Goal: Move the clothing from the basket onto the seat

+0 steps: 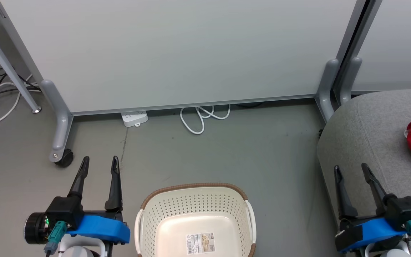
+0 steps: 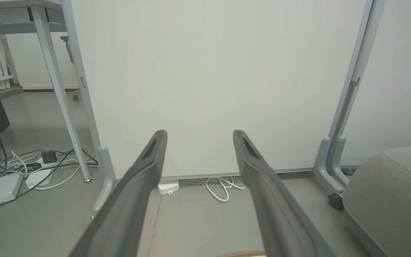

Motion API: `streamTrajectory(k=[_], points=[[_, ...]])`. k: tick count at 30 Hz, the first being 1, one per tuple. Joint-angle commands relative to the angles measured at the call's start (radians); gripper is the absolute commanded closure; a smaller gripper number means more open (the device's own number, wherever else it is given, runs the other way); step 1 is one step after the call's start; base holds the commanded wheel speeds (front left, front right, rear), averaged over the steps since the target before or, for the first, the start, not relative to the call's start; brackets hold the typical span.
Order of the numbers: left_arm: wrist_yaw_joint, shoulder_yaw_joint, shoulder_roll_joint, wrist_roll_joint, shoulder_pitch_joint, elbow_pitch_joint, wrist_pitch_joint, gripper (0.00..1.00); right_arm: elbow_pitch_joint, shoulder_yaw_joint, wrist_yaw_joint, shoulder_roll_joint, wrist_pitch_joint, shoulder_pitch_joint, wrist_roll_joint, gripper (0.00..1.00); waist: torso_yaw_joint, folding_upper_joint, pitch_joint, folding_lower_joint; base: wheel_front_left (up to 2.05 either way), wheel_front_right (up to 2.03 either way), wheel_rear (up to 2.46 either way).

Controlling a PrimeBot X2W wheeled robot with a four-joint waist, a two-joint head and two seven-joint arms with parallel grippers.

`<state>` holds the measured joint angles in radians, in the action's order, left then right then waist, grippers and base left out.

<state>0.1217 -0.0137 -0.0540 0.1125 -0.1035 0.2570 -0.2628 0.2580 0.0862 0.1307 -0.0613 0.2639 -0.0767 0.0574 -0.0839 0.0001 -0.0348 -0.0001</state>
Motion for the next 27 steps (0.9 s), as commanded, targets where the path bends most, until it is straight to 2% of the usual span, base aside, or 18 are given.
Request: streamTrajectory(k=[1,3,4,8,27], points=[[0.004,0.004,0.002,-0.006,0.004,0.002,-0.003,0.0,0.002,-0.003,0.0,0.004,0.001,0.013,0.007,0.0,-0.001,-0.0001,0.001,0.0001,0.0,0.0,0.0],[0.005,0.004,0.002,-0.009,0.004,0.002,-0.003,0.0,0.004,-0.005,0.0,0.005,0.001,0.012,0.009,0.0,-0.002,-0.0001,0.002,0.0001,0.0,0.0,0.0],[0.002,0.001,0.001,-0.007,0.0,0.002,0.0,1.0,0.005,-0.005,0.0,0.002,0.0,0.0,0.003,1.0,-0.002,-0.0001,0.002,0.0001,0.0,0.0,0.0],[0.002,0.001,0.004,-0.001,0.025,0.038,0.008,1.0,0.043,-0.003,0.0,0.005,-0.005,0.005,0.007,1.0,-0.001,-0.0001,0.002,0.0001,0.0,0.0,0.0],[0.004,0.033,0.003,0.367,0.015,0.025,0.099,1.0,0.027,0.005,0.0,0.006,-0.098,-0.006,0.387,1.0,0.012,-0.0001,0.007,0.0001,0.0,0.0,0.0]])
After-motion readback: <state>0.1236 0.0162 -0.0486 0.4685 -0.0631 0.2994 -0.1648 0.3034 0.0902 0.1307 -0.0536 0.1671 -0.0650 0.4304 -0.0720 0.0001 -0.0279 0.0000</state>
